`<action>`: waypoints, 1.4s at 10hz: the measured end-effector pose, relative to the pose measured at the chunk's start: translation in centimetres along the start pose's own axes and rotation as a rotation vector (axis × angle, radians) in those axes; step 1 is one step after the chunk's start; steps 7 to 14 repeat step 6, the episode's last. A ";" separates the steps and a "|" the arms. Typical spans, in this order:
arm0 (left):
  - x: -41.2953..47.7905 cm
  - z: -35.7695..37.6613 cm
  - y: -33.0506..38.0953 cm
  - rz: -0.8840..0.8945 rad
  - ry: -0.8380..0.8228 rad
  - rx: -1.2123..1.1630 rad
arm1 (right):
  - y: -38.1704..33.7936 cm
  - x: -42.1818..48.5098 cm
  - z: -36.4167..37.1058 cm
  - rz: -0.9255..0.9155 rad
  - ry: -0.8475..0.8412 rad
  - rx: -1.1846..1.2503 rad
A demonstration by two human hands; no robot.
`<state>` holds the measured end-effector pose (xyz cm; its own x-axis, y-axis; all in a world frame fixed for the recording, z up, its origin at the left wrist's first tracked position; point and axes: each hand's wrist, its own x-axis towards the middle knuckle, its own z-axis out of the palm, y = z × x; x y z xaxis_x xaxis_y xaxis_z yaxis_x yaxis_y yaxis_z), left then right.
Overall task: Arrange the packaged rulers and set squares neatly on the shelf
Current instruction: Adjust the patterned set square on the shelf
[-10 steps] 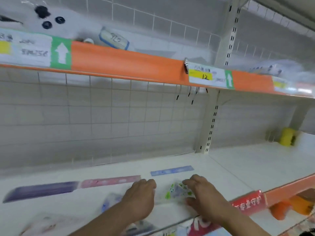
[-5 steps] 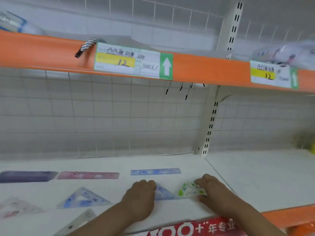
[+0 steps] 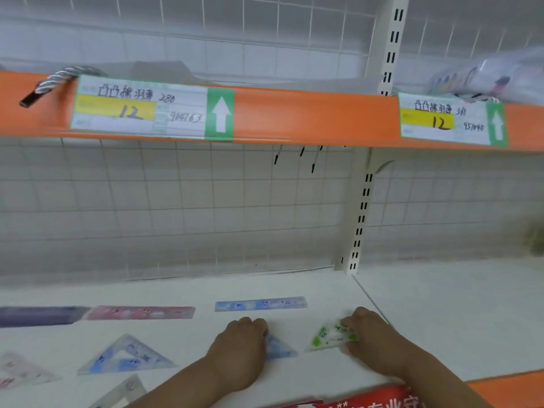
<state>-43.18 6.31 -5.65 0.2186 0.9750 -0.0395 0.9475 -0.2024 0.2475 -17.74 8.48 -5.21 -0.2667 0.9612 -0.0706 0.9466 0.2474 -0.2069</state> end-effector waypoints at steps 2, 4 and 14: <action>0.1 -0.5 -0.3 -0.018 0.016 0.010 | 0.0 0.3 0.1 0.021 -0.021 0.006; -0.4 -1.2 -1.2 -0.020 0.036 0.017 | -0.9 0.3 -0.3 0.049 0.004 -0.025; -1.7 -2.5 -2.9 -0.041 0.082 0.004 | -4.8 0.4 -0.5 0.009 0.082 -0.004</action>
